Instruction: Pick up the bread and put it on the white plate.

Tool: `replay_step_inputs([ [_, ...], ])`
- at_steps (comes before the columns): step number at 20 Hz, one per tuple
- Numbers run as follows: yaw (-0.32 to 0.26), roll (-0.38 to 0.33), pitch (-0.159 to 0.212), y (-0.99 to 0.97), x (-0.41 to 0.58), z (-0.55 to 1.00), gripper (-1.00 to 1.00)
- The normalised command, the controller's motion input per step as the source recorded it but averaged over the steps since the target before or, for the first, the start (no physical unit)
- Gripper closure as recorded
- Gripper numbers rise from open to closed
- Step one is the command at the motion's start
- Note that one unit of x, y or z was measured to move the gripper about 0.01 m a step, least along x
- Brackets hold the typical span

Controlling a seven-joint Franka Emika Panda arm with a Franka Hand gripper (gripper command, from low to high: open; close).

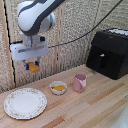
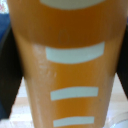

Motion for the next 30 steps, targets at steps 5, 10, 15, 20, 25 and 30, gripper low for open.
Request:
replay_step_inputs([
  [5,0.066,0.000,-0.013,0.13,0.072,-0.39,1.00],
  [10,0.036,0.002,0.002,0.16,0.074,-0.31,1.00],
  [15,0.019,-0.015,0.000,0.13,0.145,-0.52,1.00],
  [20,0.024,-0.018,0.000,0.13,0.163,-0.45,1.00],
  [25,0.017,-0.042,0.000,0.14,0.118,-0.34,1.00],
  [30,0.016,-0.056,0.000,0.13,0.156,-0.27,1.00],
])
